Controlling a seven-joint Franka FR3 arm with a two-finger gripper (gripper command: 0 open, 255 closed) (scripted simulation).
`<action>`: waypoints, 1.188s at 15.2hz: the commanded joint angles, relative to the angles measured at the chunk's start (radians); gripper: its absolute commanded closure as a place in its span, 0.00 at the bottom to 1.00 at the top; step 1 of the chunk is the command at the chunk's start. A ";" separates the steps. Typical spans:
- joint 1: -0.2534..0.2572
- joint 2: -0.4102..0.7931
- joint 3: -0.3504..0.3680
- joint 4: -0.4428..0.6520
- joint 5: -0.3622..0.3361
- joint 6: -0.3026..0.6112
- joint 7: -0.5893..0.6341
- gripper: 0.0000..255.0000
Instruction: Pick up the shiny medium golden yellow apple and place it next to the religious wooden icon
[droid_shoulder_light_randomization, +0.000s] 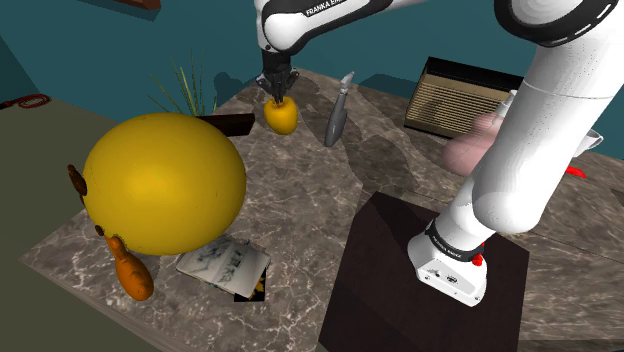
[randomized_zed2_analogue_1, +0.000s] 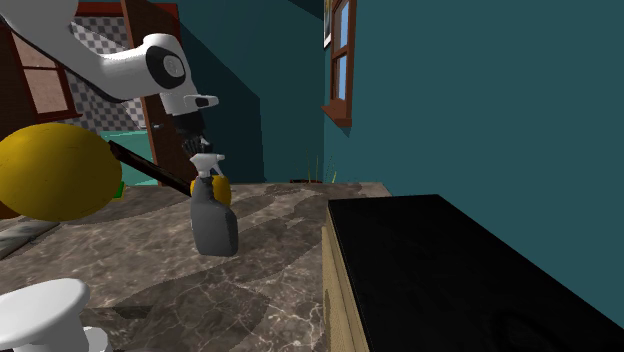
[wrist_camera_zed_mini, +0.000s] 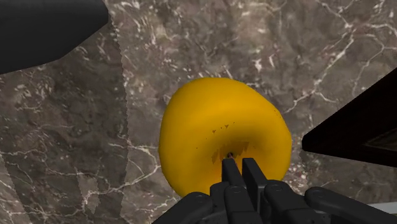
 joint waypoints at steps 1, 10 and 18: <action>0.000 0.000 0.000 0.000 0.000 0.001 0.000 1.00; 0.005 -0.025 0.005 0.034 0.007 -0.059 -0.004 0.00; 0.010 -0.042 0.009 0.070 0.012 -0.113 -0.008 0.00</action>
